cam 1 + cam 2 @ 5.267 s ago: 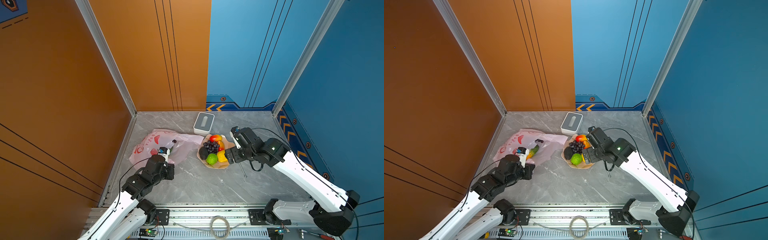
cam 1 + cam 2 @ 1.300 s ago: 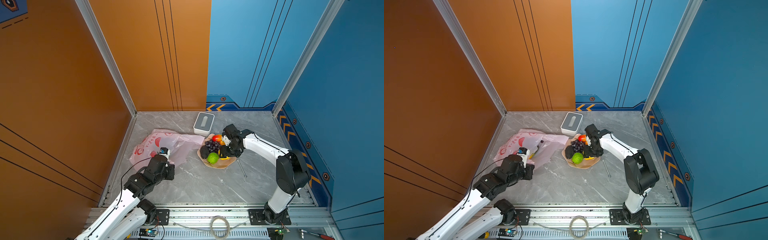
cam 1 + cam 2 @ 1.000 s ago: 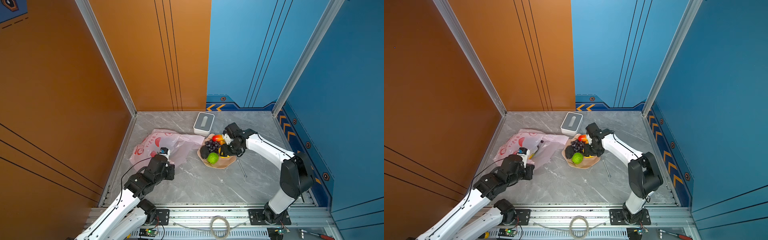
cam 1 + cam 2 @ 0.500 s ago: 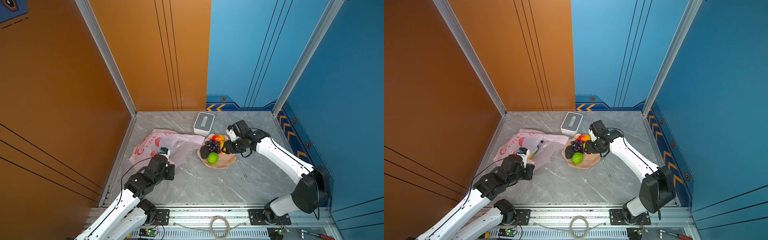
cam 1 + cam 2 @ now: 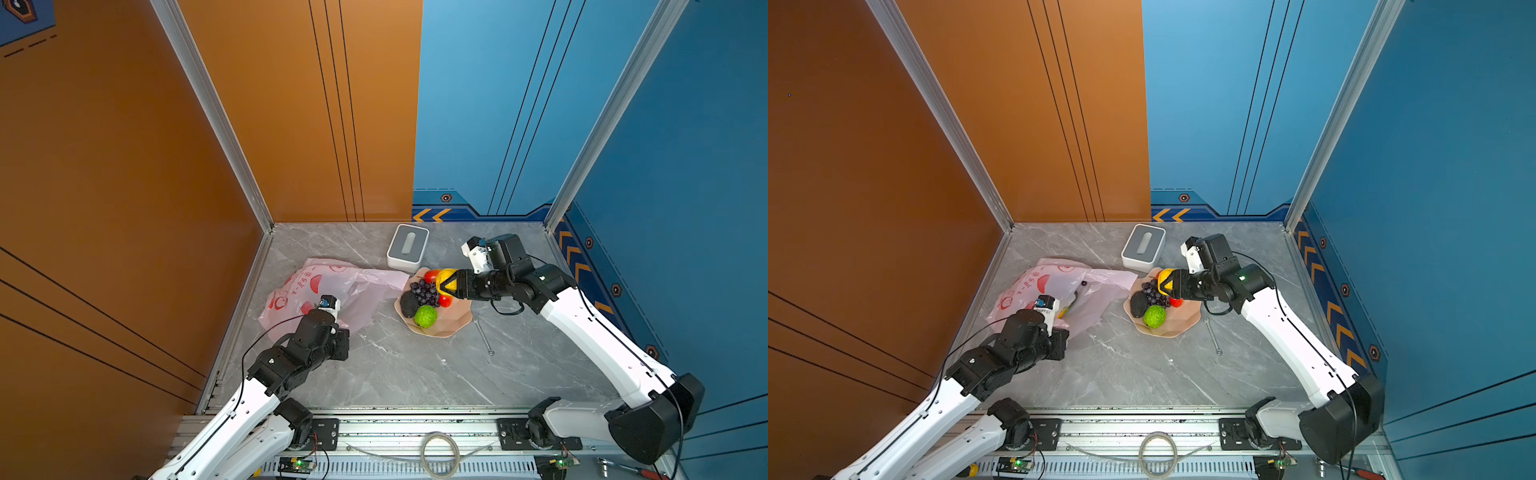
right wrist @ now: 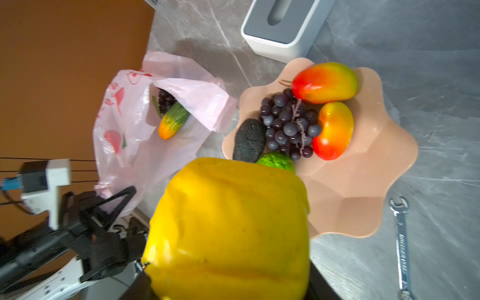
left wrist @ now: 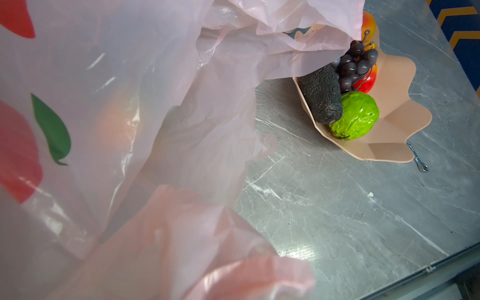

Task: Place the fruits into the plastic bag
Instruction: Pick up the fruit from the plate, then place the fruit in the plastic bag.

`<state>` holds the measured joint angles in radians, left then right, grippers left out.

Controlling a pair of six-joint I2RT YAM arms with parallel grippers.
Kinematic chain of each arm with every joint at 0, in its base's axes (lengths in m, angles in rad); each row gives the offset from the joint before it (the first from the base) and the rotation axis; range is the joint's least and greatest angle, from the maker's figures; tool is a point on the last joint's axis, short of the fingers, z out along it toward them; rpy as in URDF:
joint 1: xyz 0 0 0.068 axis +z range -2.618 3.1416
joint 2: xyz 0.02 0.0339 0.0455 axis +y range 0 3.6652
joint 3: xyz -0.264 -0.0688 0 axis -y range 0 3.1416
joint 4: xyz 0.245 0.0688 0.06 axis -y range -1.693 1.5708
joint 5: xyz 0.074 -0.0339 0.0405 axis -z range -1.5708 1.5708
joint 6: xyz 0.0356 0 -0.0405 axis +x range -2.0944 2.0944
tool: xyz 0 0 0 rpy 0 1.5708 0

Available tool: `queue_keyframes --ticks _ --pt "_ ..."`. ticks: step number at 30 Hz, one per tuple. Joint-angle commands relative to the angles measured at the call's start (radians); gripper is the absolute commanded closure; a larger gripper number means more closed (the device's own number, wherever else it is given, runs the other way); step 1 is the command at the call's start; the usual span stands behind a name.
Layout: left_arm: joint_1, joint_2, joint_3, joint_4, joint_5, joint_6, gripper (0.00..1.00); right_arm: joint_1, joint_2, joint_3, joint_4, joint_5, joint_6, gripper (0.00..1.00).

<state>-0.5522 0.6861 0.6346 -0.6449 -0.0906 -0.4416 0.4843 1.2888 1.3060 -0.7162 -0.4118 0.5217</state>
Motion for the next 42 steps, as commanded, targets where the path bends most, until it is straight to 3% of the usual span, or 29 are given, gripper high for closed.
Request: queue_keyframes --ticks 1,10,14,28,42 --pt "-0.012 -0.010 0.023 -0.007 -0.014 -0.002 1.00 -0.003 -0.034 -0.005 0.146 -0.131 0.122 0.58" --pt "-0.018 -0.018 0.023 -0.010 -0.021 -0.002 1.00 0.020 -0.056 -0.117 0.504 -0.267 0.371 0.57" --pt "-0.027 -0.026 0.025 -0.015 -0.034 -0.003 1.00 0.062 -0.019 -0.127 0.566 -0.261 0.402 0.58" --pt "-0.038 -0.047 0.024 -0.019 -0.054 -0.004 1.00 0.275 0.299 0.043 0.521 -0.193 0.316 0.58" --pt "-0.039 -0.047 0.024 -0.018 -0.057 -0.006 1.00 0.349 0.661 0.325 0.336 -0.141 0.198 0.59"
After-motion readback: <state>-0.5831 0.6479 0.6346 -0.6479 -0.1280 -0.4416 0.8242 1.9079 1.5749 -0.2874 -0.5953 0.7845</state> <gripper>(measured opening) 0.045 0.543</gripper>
